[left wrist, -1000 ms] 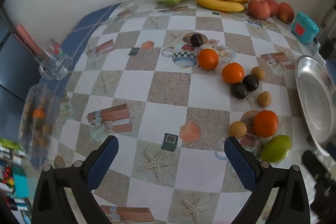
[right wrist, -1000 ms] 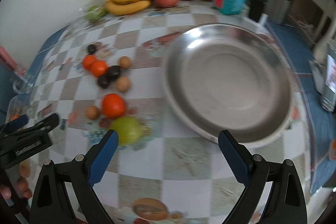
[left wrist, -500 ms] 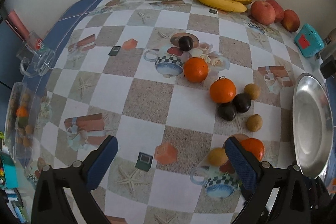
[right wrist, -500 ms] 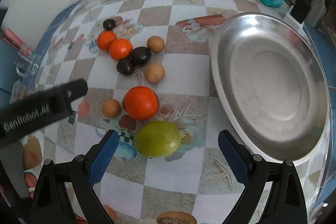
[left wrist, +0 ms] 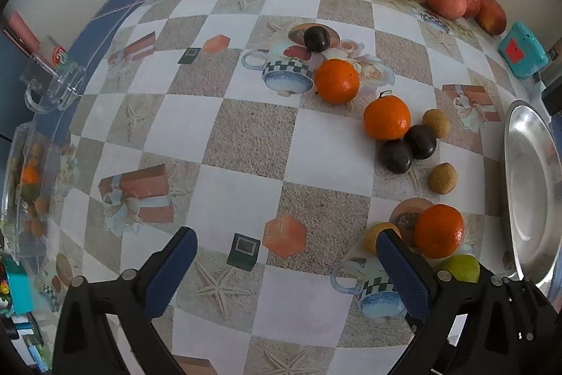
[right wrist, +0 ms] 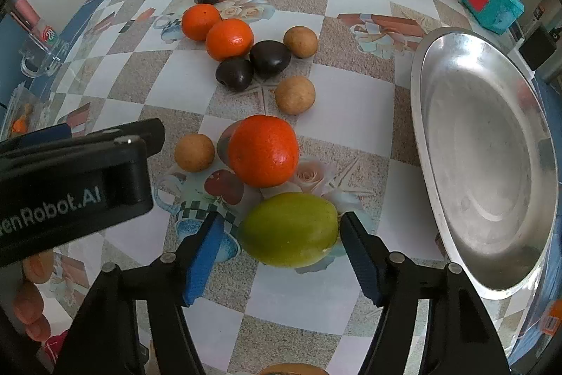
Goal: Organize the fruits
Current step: 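Lower the right gripper onto the green fruit and close on it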
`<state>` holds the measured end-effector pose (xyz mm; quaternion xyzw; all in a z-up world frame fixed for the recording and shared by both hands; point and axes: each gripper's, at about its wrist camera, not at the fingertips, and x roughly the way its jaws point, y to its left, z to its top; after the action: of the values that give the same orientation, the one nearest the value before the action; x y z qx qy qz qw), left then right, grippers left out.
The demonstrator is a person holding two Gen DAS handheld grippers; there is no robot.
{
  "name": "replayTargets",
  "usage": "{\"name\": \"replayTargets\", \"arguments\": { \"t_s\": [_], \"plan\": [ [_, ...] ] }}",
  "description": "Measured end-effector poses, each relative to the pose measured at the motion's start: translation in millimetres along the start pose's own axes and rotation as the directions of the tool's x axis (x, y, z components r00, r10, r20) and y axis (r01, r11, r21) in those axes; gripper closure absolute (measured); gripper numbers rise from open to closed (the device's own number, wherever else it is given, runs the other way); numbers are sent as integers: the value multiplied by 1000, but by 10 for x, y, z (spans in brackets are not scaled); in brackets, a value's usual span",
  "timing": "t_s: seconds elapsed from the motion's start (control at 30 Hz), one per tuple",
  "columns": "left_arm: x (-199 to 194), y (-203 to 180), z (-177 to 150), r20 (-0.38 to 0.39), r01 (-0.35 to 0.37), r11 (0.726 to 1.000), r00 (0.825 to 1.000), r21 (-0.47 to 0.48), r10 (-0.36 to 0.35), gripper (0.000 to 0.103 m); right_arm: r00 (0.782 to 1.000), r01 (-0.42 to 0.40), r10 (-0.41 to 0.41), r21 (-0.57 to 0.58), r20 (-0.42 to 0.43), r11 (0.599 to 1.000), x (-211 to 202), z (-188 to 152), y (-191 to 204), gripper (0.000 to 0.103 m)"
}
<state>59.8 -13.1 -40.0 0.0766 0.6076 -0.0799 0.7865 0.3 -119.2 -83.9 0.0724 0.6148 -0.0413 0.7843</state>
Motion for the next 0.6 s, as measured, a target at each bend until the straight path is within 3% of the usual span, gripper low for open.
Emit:
{"name": "replayTargets", "arguments": {
  "t_s": [0.1,0.27,0.47,0.53,0.6],
  "plan": [
    [16,-6,13,-9,15,1000,1000,-5,-15,0,1000,23,-23,-12,3,1000,0,0,8,46],
    [25,2,47,-18,44,999,999,-19,-44,0,1000,16,-16,-10,9,1000,34,-3,25,46],
    [16,19,78,1,155,986,988,-55,-155,2,1000,5,-5,-1,7,1000,13,-31,-24,46],
    [53,6,91,-9,188,980,982,-61,-189,16,1000,3,-3,4,7,1000,16,-26,-40,46],
    [111,18,94,-32,221,973,974,-69,-224,22,1000,4,-4,5,7,1000,-5,-45,-25,46]
  ]
}}
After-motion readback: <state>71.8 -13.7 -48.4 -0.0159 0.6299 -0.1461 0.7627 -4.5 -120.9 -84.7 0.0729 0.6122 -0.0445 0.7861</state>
